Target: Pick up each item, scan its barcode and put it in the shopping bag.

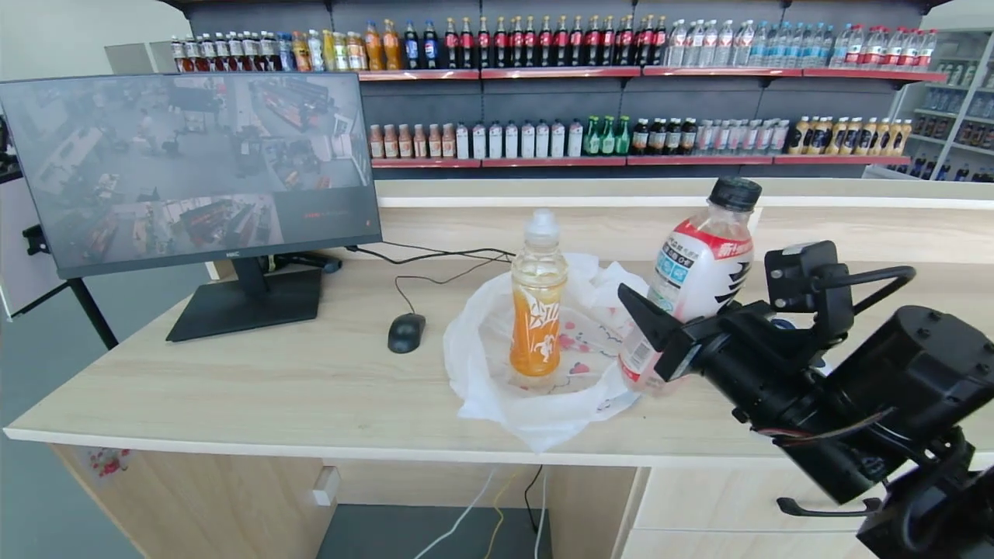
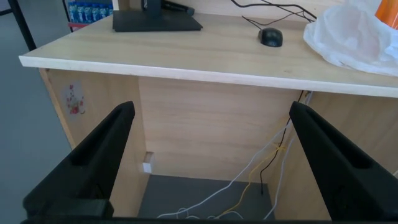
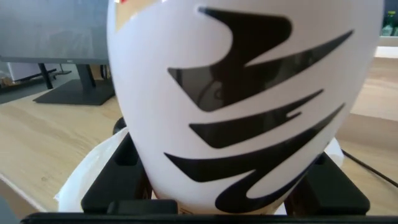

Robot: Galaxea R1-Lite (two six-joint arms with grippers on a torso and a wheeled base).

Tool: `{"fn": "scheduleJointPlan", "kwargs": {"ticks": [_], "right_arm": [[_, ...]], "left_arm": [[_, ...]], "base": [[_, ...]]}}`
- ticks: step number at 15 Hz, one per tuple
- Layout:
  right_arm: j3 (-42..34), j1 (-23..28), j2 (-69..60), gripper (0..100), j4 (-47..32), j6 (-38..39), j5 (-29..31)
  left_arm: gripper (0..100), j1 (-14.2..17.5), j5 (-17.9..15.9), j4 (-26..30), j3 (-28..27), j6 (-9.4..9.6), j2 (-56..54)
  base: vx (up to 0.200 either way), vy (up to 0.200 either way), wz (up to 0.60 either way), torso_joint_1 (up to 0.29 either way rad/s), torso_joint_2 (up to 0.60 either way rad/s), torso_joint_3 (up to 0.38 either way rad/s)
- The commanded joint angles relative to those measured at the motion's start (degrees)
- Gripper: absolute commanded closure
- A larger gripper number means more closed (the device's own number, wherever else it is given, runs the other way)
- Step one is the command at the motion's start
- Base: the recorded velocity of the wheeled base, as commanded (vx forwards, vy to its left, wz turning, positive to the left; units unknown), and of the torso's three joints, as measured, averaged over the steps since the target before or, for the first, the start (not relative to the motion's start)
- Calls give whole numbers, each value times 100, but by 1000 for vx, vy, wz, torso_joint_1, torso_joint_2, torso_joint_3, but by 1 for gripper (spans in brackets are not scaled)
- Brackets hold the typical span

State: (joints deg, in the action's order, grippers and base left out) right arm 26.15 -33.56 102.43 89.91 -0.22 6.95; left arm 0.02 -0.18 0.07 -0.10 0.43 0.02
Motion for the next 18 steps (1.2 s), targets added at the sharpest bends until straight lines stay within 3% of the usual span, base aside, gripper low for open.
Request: {"fn": "scheduleJointPlan", "kwargs": {"ticks": [1,5,9,18], "right_arm": [[453,245,665,100,9,48,-36],[1446,684,1570,100,9,75,-150],[2492,755,2528,100,9,83,-150],[2703,1141,2888,100,9,40,-185]], "left_arm": [[0,-2,1,1,10,-8,-2],[0,6,9,1,10,-16,-2],[0,-2,9,1,1,-25,-2],[0,-2,1,1,1,-25,-2]], "base": [[0,0,0,0,0,0],[0,0,0,0,0,0],[0,0,0,0,0,0],[0,0,0,0,0,0]]}}
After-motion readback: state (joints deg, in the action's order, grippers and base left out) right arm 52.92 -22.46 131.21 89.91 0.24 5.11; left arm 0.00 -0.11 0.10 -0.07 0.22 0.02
